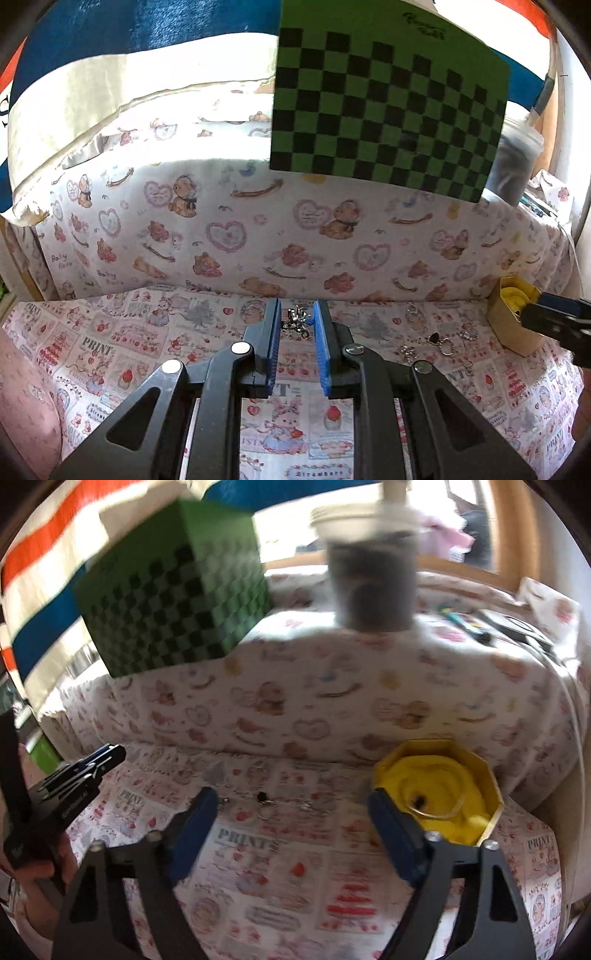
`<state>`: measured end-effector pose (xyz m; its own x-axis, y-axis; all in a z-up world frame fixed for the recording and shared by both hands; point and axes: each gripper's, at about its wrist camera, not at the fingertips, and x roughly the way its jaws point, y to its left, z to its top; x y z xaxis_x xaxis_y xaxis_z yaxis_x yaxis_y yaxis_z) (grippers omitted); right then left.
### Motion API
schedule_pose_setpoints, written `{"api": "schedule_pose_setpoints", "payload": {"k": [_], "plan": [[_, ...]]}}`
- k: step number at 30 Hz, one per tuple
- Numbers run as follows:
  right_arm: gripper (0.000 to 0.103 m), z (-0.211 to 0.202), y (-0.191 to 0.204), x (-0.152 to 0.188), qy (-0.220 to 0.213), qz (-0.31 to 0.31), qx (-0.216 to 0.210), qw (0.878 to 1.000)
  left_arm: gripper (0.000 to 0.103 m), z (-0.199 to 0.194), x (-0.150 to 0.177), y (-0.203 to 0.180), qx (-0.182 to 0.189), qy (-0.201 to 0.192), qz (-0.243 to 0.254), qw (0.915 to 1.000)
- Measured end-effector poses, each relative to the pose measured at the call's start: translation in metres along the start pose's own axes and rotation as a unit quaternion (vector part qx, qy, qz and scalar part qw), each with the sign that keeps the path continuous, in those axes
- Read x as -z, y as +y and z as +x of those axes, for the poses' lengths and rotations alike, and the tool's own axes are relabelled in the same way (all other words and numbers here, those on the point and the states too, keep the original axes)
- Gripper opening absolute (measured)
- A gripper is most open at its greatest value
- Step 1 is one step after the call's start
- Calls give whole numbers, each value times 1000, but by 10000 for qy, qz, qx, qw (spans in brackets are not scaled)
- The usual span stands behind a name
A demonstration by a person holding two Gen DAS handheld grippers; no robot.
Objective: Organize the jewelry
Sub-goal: 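Grasp a silver ring with the right tool while the left tool holds the charm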
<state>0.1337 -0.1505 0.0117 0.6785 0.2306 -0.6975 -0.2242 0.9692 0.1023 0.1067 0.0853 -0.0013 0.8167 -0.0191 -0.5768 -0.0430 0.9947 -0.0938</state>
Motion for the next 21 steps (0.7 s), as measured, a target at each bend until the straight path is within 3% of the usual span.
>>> {"api": "schedule_pose_setpoints", "payload": {"k": [2,4,7,14,18,21], "plan": [[59,18,12,-9,246,-85,-102,9996,16,4,0,2,-46,40,-32,10000],[43,35,20,-14,455,-116,-27,9989,16,8,1,5,-102,97,-74,9999],[33,64,26,-19,695,-69,75,9975,17,14,2,10,-129,184,-146,9996],[25,109,35,-26,935,-212,267,9950,17,23,5,18,-341,236,-83,9991],[24,119,44,-25,915,-442,375,9941,17,23,4,25,-173,287,-303,9990],[24,126,50,-23,969,-551,439,9928,17,26,4,26,-363,258,-204,9988]]}}
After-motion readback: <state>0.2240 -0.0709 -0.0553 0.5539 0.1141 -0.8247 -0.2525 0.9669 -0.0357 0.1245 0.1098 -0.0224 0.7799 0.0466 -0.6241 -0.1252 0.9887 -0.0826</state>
